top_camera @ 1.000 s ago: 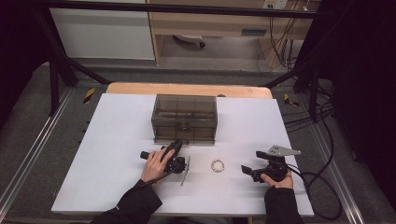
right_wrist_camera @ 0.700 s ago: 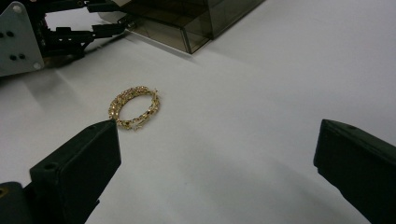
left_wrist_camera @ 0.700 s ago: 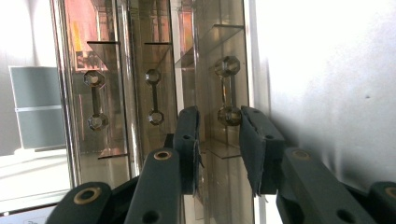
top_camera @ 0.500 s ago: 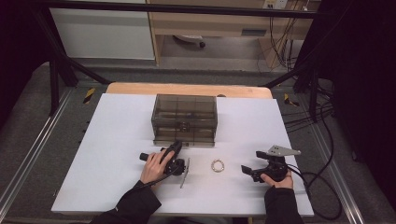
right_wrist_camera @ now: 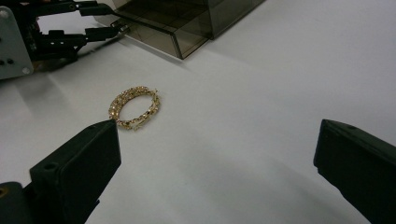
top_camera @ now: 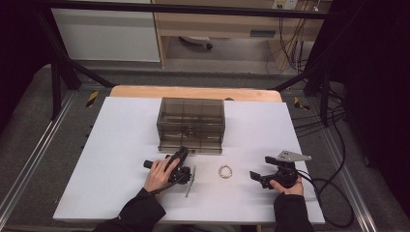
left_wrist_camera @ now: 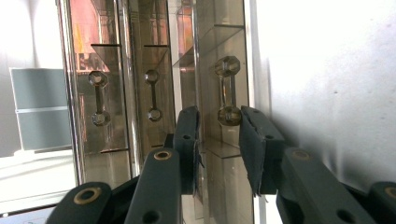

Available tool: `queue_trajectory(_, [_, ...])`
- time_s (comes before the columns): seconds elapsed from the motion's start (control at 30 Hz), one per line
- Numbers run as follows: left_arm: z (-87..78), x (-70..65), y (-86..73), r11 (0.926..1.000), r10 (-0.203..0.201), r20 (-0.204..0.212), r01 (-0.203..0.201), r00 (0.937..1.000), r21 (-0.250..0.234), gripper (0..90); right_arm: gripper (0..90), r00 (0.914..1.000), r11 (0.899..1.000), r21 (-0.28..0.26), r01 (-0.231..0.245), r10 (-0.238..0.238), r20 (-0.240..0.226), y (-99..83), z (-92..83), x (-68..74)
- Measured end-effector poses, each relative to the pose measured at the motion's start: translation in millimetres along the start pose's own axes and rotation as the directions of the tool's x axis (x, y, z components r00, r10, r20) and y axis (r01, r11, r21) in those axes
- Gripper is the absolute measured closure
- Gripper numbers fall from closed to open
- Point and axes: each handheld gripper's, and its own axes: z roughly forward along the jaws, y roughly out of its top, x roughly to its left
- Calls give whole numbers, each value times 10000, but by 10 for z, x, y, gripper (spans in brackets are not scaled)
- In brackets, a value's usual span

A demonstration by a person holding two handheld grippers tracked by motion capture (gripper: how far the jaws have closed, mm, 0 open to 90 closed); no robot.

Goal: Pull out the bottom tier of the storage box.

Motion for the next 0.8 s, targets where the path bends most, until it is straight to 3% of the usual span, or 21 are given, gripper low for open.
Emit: queue_trajectory(0.8, [-101, -31, 28, 9999, -46, 53, 46, 10000, -111, 686, 11, 10000, 10000, -11, 0, 0, -5, 1, -3, 1])
